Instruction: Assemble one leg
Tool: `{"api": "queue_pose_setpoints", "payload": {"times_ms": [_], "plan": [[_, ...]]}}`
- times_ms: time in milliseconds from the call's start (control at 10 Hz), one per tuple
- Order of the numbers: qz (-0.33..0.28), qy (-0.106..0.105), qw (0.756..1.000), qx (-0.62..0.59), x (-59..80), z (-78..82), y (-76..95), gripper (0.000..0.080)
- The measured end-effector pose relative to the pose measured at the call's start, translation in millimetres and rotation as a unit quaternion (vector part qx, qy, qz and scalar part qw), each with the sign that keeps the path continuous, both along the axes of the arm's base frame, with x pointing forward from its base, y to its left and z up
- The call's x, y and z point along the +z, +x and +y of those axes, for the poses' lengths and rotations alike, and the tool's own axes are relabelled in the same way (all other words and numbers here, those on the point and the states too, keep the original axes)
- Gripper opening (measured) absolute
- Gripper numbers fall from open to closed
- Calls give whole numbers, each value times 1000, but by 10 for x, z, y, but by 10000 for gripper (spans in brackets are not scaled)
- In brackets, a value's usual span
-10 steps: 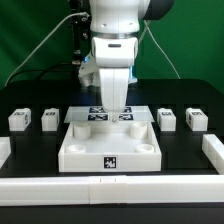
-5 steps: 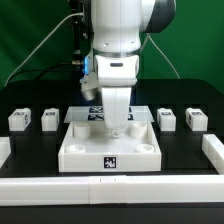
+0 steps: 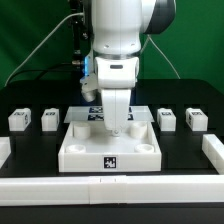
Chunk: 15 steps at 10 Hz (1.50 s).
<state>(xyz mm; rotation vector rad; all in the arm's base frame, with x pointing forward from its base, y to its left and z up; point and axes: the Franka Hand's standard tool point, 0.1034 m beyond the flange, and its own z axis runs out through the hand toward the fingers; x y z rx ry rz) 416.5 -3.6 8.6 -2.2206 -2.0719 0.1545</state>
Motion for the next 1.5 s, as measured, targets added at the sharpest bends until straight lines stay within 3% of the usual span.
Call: {"api": "queue_pose_setpoints", "payload": {"times_ms": [100,200,300,400,1000,1500], "plan": [[0,0,1000,0,0,-2,0,238],[0,0,1000,0,0,-3,0,238],[-1,0,1000,0,1,-3,4,102],[-7,0,1000,0,15,-3,34,73],[-10,0,1000,-1,16,5,55,73],[-31,7,999,0,4,364,443,73]]}}
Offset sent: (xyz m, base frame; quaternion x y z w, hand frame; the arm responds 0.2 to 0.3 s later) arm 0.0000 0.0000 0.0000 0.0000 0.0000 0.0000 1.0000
